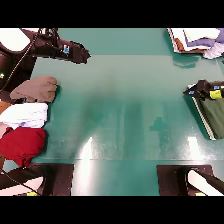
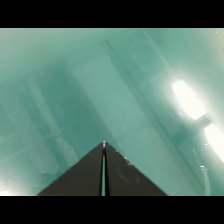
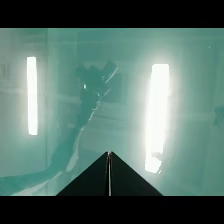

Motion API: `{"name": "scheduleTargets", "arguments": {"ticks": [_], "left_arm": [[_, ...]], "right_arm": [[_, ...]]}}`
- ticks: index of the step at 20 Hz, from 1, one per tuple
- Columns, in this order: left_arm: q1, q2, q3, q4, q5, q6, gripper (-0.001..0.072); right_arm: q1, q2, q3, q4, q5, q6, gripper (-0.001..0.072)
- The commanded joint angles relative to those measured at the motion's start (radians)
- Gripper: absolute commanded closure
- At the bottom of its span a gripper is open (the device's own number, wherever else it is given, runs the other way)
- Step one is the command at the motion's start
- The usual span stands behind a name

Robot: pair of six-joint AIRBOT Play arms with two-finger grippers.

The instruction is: Fold the shirts.

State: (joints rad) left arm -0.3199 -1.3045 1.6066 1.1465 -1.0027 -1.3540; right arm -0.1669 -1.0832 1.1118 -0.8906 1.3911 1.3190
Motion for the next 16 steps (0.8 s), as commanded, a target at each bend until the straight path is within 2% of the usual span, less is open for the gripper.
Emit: {"name": "scheduleTargets", "arguments": {"ticks": [1, 4, 6, 8, 10, 13, 14, 15, 16], "left_arm": [[0.000, 0.000, 0.000, 0.000, 0.001, -0.001, 0.0675], [0.005, 0.000, 0.001, 0.017, 0.013, 0.000, 0.0676], [0.059, 0.007, 0.000, 0.090, -0.060, -0.032, 0.0676], [0.173, 0.020, 0.000, 0.177, -0.156, -0.089, 0.0676], [0.311, 0.034, -0.010, 0.235, -0.222, -0.086, 0.0676], [0.505, 0.036, -0.079, 0.286, -0.227, -0.087, 0.0675], [0.549, 0.036, -0.118, 0.286, -0.201, -0.086, 0.0635], [0.582, 0.034, -0.168, 0.286, -0.158, -0.087, 0.0279], [0.600, 0.030, -0.218, 0.286, -0.111, -0.087, 0.0005]], "right_arm": [[0.001, 0.000, 0.000, 0.000, 0.015, 0.000, 0.0694], [0.001, 0.000, 0.000, 0.000, 0.027, 0.000, 0.0694], [0.001, 0.000, 0.000, 0.001, 0.031, 0.000, 0.0694], [0.001, 0.000, 0.000, 0.000, 0.051, 0.000, 0.0694], [0.001, 0.000, 0.000, 0.001, 0.073, 0.000, 0.0694], [0.001, 0.000, 0.000, 0.000, 0.075, 0.000, 0.0694], [0.001, 0.000, 0.000, 0.000, 0.075, 0.000, 0.0694], [0.001, 0.000, 0.000, 0.000, 0.074, 0.000, 0.0694], [0.001, 0.000, 0.000, 0.001, 0.069, 0.000, 0.0694]]}}
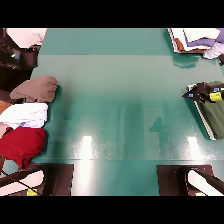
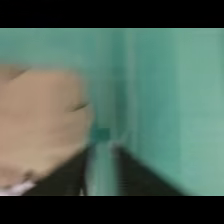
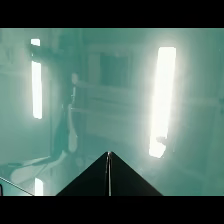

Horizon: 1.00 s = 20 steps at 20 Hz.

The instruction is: Fold the shirts.

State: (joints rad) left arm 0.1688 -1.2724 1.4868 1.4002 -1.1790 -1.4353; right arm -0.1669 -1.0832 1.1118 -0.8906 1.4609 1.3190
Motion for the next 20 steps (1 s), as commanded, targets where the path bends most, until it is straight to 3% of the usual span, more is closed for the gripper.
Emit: {"name": "scheduleTargets", "arguments": {"ticks": [1, 5, 10, 12, 13, 16, 20], "left_arm": [[0.122, -0.011, -0.150, 0.032, 0.116, -0.005, -0.0013], [0.122, -0.121, -0.278, 0.032, 0.273, -0.006, -0.0013], [0.122, -0.269, -0.278, 0.029, 0.298, -0.009, -0.0002], [0.122, -0.266, -0.271, 0.028, 0.299, -0.017, 0.0534], [0.122, -0.259, -0.258, 0.026, 0.290, -0.016, 0.0648], [0.122, -0.183, -0.187, -0.006, 0.254, 0.003, 0.0677], [0.081, 0.062, -0.066, -0.095, 0.200, 0.040, 0.0677]], "right_arm": [[0.001, 0.000, 0.000, 0.000, -0.003, 0.000, 0.0694], [0.001, 0.000, -0.002, 0.001, -0.002, 0.000, 0.0694], [0.001, 0.000, -0.002, 0.002, -0.003, 0.001, 0.0695], [0.001, 0.000, -0.002, 0.008, -0.003, 0.001, 0.0695], [0.001, 0.000, -0.002, 0.009, -0.003, 0.001, 0.0694], [0.001, 0.000, 0.003, 0.010, -0.003, 0.001, 0.0694], [0.001, 0.000, 0.133, 0.080, -0.022, 0.002, 0.0695]]}}
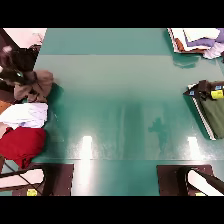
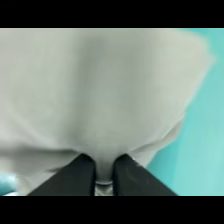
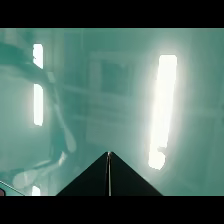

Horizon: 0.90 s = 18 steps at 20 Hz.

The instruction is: Fold the shirts.

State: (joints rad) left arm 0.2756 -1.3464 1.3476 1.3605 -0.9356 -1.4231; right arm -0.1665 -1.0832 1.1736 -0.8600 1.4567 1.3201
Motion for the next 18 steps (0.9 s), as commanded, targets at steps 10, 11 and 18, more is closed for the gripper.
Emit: {"name": "scheduleTargets", "arguments": {"ticks": [10, 11, 18], "left_arm": [[-0.449, 0.470, 0.230, -0.060, -0.269, -0.062, 0.0677], [-0.495, 0.457, 0.214, -0.060, -0.288, -0.086, 0.0677], [-0.818, 0.244, -0.040, -0.071, -0.216, -0.122, 0.0675]], "right_arm": [[0.010, -0.056, 0.518, 0.082, -0.105, 0.000, 0.0695], [0.011, -0.069, 0.549, 0.082, -0.081, 0.000, 0.0695], [0.023, -0.116, 0.636, 0.081, 0.050, 0.000, 0.0695]]}}
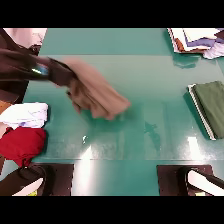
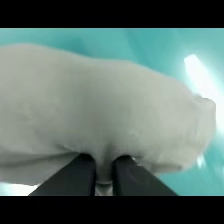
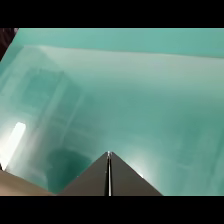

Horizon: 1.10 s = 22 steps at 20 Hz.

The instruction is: Fold the shirts.

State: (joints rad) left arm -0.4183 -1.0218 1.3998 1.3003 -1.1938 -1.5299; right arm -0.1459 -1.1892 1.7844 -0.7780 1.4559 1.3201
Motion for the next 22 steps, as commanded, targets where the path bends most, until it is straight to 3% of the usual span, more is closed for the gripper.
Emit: {"name": "scheduleTargets", "arguments": {"ticks": [1, 2, 3, 4, 7, 10, 14, 17, 22], "left_arm": [[-0.158, -0.119, -0.121, -0.011, 0.077, -0.015, 0.0670], [-0.188, -0.157, -0.143, -0.012, 0.112, -0.015, 0.0427], [-0.204, -0.192, -0.151, -0.011, 0.135, -0.016, 0.0129], [-0.205, -0.223, -0.147, -0.009, 0.140, -0.014, 0.0101], [-0.122, -0.225, -0.138, 0.055, 0.128, -0.003, 0.0096], [0.053, -0.217, -0.143, 0.048, 0.083, 0.012, 0.0096], [0.246, -0.254, -0.200, -0.080, 0.211, 0.027, 0.0096], [0.296, -0.372, -0.199, -0.224, 0.267, 0.118, 0.0096], [0.296, -0.570, -0.156, -0.344, 0.312, 0.151, 0.0097]], "right_arm": [[0.002, -0.010, 0.025, 0.000, 0.062, 0.000, 0.0695], [0.002, -0.010, 0.025, 0.000, 0.079, 0.000, 0.0695], [0.002, -0.010, 0.025, 0.000, 0.097, 0.000, 0.0695], [0.002, -0.010, 0.025, -0.001, 0.108, 0.000, 0.0694], [0.002, -0.010, 0.025, -0.002, 0.130, 0.000, 0.0695], [0.002, -0.010, 0.025, -0.002, 0.146, 0.000, 0.0695], [0.003, -0.010, 0.018, -0.002, 0.145, 0.000, 0.0695], [0.003, 0.001, -0.053, -0.002, 0.151, 0.000, 0.0694], [0.002, 0.067, -0.262, -0.003, 0.104, 0.000, 0.0695]]}}
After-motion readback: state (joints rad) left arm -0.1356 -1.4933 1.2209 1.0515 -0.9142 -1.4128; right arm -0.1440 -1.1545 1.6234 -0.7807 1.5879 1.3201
